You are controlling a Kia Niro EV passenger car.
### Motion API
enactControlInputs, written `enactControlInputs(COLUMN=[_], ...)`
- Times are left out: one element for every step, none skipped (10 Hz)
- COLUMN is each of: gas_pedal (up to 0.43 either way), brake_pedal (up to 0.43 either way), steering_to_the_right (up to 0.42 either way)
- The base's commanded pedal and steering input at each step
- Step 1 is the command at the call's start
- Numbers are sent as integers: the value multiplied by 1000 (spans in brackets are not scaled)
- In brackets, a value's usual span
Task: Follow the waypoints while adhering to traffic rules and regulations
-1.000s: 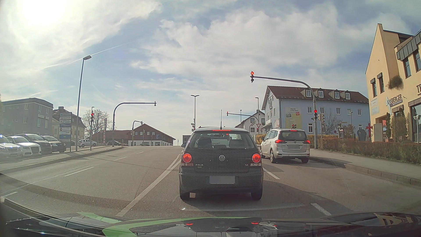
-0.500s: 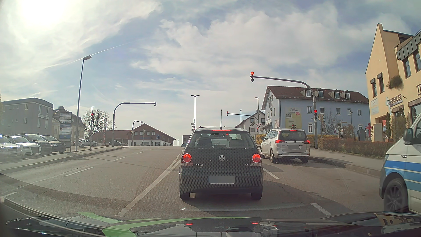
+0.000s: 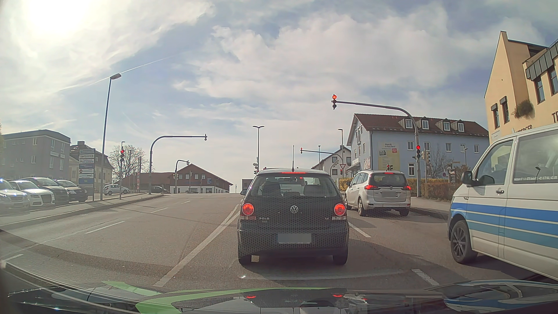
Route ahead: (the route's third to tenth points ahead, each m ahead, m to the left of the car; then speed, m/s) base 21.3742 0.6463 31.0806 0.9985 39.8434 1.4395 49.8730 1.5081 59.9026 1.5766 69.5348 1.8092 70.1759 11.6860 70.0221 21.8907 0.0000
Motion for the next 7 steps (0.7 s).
enactControlInputs(gas_pedal=[0, 0, 0, 0, 0, 0, 0], brake_pedal=[341, 341, 341, 341, 341, 341, 341], steering_to_the_right=[-32, -32, -32, -32, -32, -32, -32])
